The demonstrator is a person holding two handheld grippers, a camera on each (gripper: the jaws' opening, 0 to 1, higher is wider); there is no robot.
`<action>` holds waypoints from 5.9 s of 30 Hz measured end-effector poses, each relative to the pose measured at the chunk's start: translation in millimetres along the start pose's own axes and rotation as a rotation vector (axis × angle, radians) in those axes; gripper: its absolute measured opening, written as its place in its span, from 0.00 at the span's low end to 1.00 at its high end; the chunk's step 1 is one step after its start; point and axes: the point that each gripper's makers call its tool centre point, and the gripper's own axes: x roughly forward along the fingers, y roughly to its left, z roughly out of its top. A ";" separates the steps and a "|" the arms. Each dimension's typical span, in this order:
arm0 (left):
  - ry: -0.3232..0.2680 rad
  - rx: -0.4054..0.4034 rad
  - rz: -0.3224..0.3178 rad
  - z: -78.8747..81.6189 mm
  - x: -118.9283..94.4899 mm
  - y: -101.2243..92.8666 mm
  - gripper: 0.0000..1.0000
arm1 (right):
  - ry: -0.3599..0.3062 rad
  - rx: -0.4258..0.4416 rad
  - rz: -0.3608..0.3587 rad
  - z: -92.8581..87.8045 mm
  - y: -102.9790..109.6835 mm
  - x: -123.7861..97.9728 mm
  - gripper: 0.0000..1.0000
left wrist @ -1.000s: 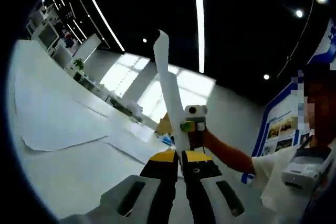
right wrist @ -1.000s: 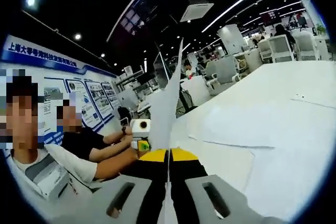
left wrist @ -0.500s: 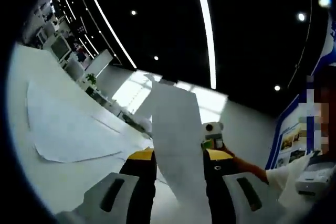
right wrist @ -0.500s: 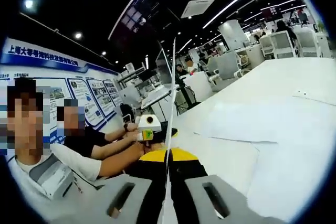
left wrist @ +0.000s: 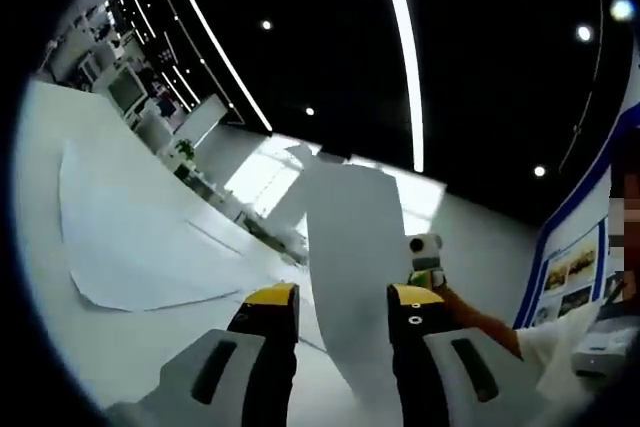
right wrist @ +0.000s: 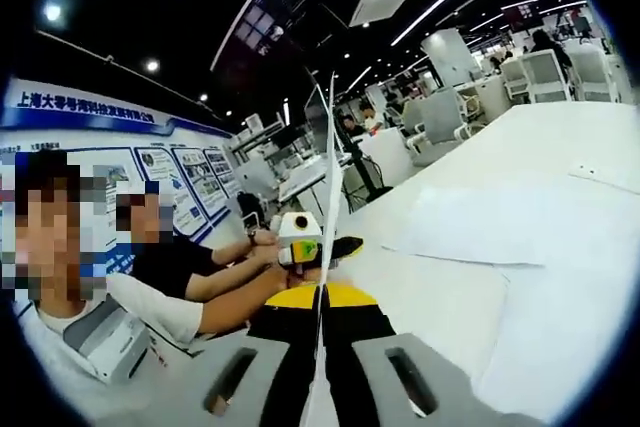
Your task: Organize the stack of printing papers by aligning and flattening the scattered papers on the table
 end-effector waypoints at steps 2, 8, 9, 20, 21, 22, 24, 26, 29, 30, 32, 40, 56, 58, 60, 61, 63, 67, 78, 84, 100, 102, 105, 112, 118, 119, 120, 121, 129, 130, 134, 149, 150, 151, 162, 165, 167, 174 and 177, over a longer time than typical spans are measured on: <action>-0.010 -0.027 0.005 2.9 1.8 4.7 0.40 | 0.005 0.006 -0.008 0.0 -2.3 1.2 0.00; -0.012 -0.057 -0.015 6.3 6.8 8.0 0.39 | 0.027 0.032 -0.034 -1.2 -11.2 5.5 0.00; -0.006 -0.061 -0.010 6.2 8.9 10.9 0.38 | 0.026 0.033 -0.048 -0.1 -14.3 5.0 0.00; 0.088 -0.057 -0.020 -19.1 39.4 12.2 0.35 | -0.005 0.058 -0.118 13.5 -35.1 -11.9 0.00; 0.094 -0.066 -0.021 -19.9 41.7 13.7 0.35 | -0.007 0.062 -0.125 14.4 -36.9 -13.0 0.00; 0.094 -0.070 -0.022 -20.5 43.7 14.6 0.35 | -0.009 0.059 -0.132 15.1 -38.8 -14.1 0.00; 0.090 -0.074 -0.026 -20.6 46.8 15.5 0.35 | -0.011 0.060 -0.140 14.7 -41.1 -15.6 0.00; 0.088 -0.083 -0.027 -20.1 49.9 18.1 0.35 | -0.018 0.073 -0.152 16.6 -46.6 -18.2 0.00; 0.092 -0.097 -0.020 -19.4 55.2 24.7 0.35 | -0.029 0.091 -0.166 17.9 -53.1 -20.0 0.00; 0.097 -0.098 -0.020 -19.8 56.9 26.7 0.34 | -0.031 0.096 -0.170 16.7 -52.8 -19.1 0.00; 0.106 -0.104 -0.020 -21.8 60.2 28.1 0.34 | -0.039 0.106 -0.186 13.2 -50.9 -16.4 0.00; 0.121 -0.113 0.008 -25.5 67.0 37.4 0.34 | -0.046 0.120 -0.219 15.8 -65.2 -12.3 0.00; 0.117 -0.131 0.024 -21.5 66.8 48.2 0.32 | -0.035 0.062 -0.246 8.7 -71.5 -9.2 0.00; 0.110 -0.141 0.020 -22.4 68.8 46.1 0.31 | -0.029 0.067 -0.239 4.7 -71.5 -6.7 0.00; 0.106 -0.139 0.017 -19.6 66.3 46.3 0.29 | -0.030 0.074 -0.228 3.4 -71.1 -4.6 0.00; 0.106 -0.139 0.010 -19.7 66.6 44.7 0.29 | -0.031 0.078 -0.226 3.8 -71.1 -3.6 0.00; 0.110 -0.132 0.008 -20.7 67.1 43.8 0.27 | -0.029 0.072 -0.215 2.3 -68.2 -0.1 0.00; 0.118 -0.126 -0.018 -21.7 67.2 38.9 0.18 | -0.022 0.063 -0.206 -1.8 -64.4 4.0 0.00; 0.146 -0.109 -0.040 -25.2 68.6 34.6 0.06 | -0.024 0.059 -0.244 -10.8 -72.8 0.7 0.00; 0.159 -0.060 -0.042 -30.5 67.2 27.5 0.06 | -0.017 0.037 -0.292 -14.6 -72.3 -2.5 0.00; 0.155 -0.013 -0.061 -28.5 64.9 26.0 0.06 | -0.032 0.060 -0.323 -21.2 -68.5 -0.9 0.00; 0.153 -0.010 -0.065 -28.8 64.4 24.3 0.06 | -0.033 0.057 -0.323 -22.7 -67.9 -0.7 0.00; 0.149 -0.003 -0.071 -28.7 63.3 22.1 0.06 | -0.042 0.061 -0.336 -23.0 -70.6 -1.9 0.00; 0.146 0.011 -0.069 -29.9 60.7 21.1 0.06 | -0.050 0.070 -0.349 -22.2 -71.0 -2.7 0.00; 0.155 0.029 -0.056 -32.0 60.4 22.5 0.06 | -0.033 0.060 -0.353 -27.1 -69.2 -3.1 0.01; 0.156 0.033 -0.058 -32.0 60.4 22.5 0.06 | -0.032 0.063 -0.359 -27.9 -69.0 -4.1 0.03; 0.156 0.036 -0.058 -31.8 60.4 22.6 0.06 | -0.034 0.064 -0.363 -28.3 -68.5 -5.5 0.04; 0.155 0.038 -0.055 -31.6 60.3 23.4 0.06 | -0.036 0.064 -0.364 -28.2 -68.1 -7.2 0.05; 0.146 0.047 -0.053 -29.3 58.8 23.0 0.06 | -0.051 0.048 -0.406 -27.8 -68.4 -23.2 0.25; 0.143 0.051 -0.055 -29.1 58.6 22.0 0.06 | -0.054 0.044 -0.423 -29.4 -68.1 -25.2 0.27; 0.141 0.051 -0.054 -29.1 57.4 20.5 0.06 | -0.056 0.017 -0.459 -30.5 -67.5 -30.8 0.36; 0.104 0.050 -0.061 -21.1 51.9 15.2 0.06 | -0.052 -0.051 -0.568 -35.1 -60.7 -56.7 0.57; 0.100 0.054 -0.060 -20.9 51.8 14.6 0.06 | -0.056 -0.059 -0.576 -34.5 -59.8 -59.1 0.58; 0.100 0.054 -0.059 -21.1 51.9 14.3 0.06 | -0.060 -0.063 -0.579 -33.9 -59.2 -60.7 0.60; 0.096 0.050 -0.060 -19.2 51.0 14.7 0.06 | -0.114 -0.109 -0.649 -26.0 -66.3 -80.8 0.74; 0.097 0.053 -0.060 -20.0 50.5 13.4 0.06 | -0.092 -0.095 -0.677 -31.1 -70.6 -84.7 0.72; 0.097 0.052 -0.060 -19.1 50.7 14.9 0.06 | -0.079 -0.103 -0.688 -32.9 -73.1 -87.8 0.67; 0.097 0.052 -0.058 -19.3 50.4 15.0 0.06 | -0.086 -0.153 -0.770 -27.8 -82.2 -105.4 0.64; 0.096 0.053 -0.057 -19.5 50.5 14.9 0.06 | -0.066 -0.152 -0.805 -27.5 -84.4 -112.0 0.64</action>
